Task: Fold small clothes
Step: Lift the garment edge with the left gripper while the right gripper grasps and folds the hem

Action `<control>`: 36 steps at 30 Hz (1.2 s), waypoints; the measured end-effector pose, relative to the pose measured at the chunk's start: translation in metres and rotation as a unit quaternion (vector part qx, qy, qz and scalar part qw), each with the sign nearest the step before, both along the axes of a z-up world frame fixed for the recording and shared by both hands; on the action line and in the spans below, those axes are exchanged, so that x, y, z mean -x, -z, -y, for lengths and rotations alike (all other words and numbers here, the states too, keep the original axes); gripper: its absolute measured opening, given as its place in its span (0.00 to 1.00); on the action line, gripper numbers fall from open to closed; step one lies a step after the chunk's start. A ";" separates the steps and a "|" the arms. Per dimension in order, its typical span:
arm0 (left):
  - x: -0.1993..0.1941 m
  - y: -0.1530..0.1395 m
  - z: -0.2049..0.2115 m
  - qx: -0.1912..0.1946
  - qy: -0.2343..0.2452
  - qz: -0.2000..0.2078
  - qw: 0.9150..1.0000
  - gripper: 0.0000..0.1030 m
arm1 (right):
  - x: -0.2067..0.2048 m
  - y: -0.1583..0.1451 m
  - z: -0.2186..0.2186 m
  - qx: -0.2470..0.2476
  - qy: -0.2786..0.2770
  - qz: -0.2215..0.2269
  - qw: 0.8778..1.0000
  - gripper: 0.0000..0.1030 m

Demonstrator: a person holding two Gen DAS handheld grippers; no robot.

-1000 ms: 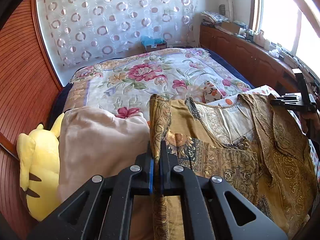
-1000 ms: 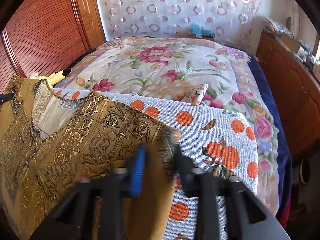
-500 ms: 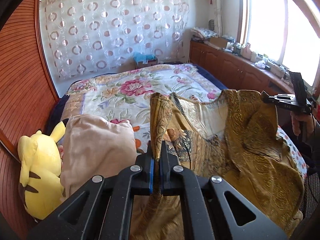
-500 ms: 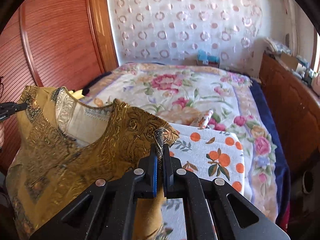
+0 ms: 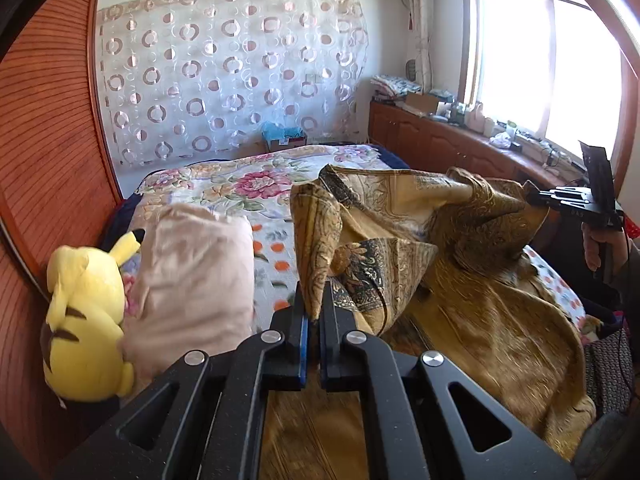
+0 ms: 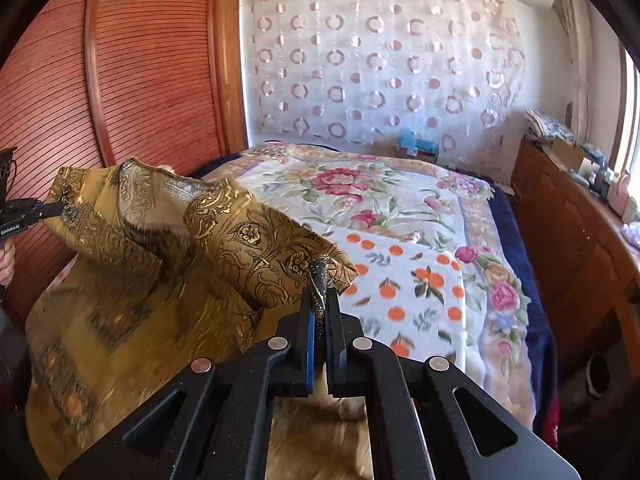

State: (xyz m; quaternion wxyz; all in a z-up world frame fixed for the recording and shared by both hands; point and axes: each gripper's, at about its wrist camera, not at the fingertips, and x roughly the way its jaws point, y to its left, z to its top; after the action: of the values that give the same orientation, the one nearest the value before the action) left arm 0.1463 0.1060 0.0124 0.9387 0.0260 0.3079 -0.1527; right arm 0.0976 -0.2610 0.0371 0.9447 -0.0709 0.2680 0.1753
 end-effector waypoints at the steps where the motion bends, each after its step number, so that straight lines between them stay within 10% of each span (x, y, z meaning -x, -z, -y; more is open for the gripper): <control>1: 0.006 0.001 0.000 0.001 0.000 0.002 1.000 0.05 | 0.011 0.001 0.000 0.001 -0.005 0.001 1.000 0.03; 16: 0.117 0.035 -0.026 0.043 -0.017 -0.015 0.999 0.05 | 0.145 0.005 0.018 0.008 -0.052 -0.022 0.998 0.03; 36: 0.161 0.079 -0.041 0.028 -0.029 -0.072 0.997 0.05 | 0.178 0.031 0.014 0.015 -0.044 -0.116 0.992 0.03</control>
State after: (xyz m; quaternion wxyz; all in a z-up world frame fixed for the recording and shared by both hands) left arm -0.0143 0.1472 -0.0662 0.9184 -0.0204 0.3712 -0.1351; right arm -0.0806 -0.2751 0.0060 0.8974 -0.0758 0.3753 0.2193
